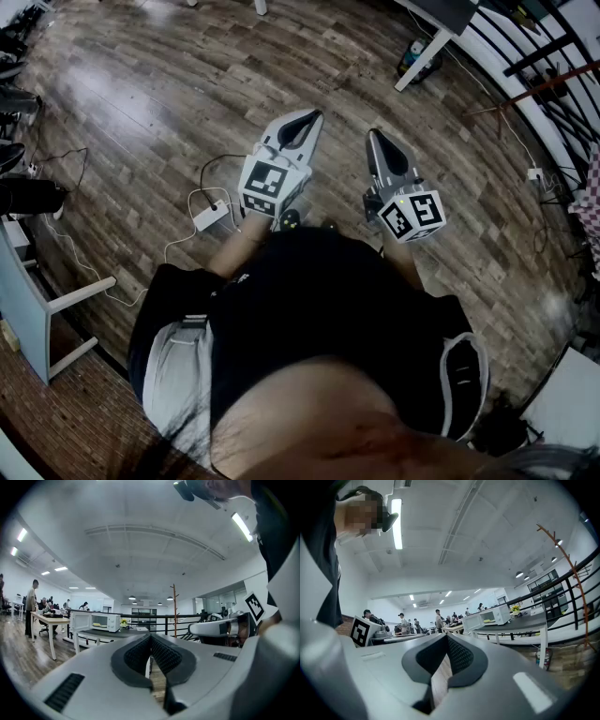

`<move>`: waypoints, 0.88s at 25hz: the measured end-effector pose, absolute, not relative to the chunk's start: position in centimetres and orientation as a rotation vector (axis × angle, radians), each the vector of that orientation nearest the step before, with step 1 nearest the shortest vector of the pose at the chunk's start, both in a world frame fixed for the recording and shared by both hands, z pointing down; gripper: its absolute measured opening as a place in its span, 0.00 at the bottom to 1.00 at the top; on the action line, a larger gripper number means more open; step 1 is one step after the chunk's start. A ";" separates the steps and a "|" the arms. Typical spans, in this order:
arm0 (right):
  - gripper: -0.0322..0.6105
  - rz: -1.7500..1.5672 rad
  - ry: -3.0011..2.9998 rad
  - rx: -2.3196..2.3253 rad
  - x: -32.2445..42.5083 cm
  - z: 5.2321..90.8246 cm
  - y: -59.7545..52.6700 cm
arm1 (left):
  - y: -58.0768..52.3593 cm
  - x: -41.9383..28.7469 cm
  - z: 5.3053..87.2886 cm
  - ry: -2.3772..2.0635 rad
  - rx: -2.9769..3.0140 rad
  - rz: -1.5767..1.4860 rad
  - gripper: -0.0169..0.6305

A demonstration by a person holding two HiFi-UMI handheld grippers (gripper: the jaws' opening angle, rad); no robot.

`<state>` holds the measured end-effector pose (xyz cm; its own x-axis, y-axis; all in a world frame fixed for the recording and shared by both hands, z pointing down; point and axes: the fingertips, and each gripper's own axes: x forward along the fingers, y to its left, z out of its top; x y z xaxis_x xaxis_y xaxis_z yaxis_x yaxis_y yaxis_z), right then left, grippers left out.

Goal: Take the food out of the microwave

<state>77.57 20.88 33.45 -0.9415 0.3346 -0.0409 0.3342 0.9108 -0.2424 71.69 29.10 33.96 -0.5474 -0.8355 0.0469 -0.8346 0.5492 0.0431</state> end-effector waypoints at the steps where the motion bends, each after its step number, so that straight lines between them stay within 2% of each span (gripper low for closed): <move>1: 0.05 0.386 -3.069 -0.538 77.6 33.5 21.0 | 29.3 71.7 34.0 -2.711 1.461 -0.031 0.04; 22: 0.05 0.428 -3.091 -0.470 73.7 34.0 25.0 | 34.8 68.0 34.5 -2.703 1.467 -0.090 0.04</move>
